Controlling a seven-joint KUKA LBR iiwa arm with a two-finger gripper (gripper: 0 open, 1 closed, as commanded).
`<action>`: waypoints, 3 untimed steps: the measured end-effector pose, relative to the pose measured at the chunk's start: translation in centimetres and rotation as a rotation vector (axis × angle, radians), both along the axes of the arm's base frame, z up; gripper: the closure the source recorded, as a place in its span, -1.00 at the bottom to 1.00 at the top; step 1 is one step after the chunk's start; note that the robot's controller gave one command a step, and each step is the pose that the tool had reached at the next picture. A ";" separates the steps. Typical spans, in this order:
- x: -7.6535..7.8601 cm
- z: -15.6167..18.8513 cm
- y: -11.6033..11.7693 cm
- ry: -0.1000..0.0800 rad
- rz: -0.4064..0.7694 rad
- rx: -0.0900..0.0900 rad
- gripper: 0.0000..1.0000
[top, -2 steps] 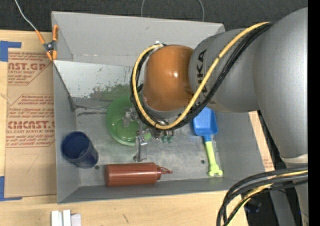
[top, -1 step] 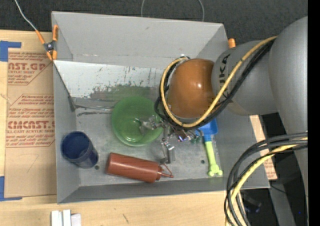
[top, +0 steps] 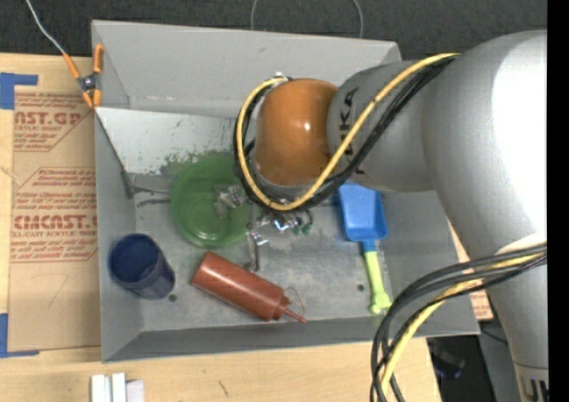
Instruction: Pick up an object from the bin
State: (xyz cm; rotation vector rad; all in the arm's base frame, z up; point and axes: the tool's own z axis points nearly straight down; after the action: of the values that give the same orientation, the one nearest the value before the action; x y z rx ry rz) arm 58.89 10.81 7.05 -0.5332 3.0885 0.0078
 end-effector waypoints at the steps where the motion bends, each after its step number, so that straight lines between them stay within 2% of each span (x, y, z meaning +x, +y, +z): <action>1: -1.0 0.5 -0.1 -0.011 0.107 0.003 1.00; 2: -1.0 0.5 -0.1 -0.011 0.107 0.003 1.00; 3: -0.4 0.6 -3.7 -0.029 0.288 0.010 1.00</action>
Offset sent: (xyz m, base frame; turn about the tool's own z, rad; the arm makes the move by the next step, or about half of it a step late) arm 0.0000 0.0000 0.0000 0.0000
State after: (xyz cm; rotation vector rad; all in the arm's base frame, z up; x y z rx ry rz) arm 58.52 7.13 7.60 -0.9624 2.9519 0.0166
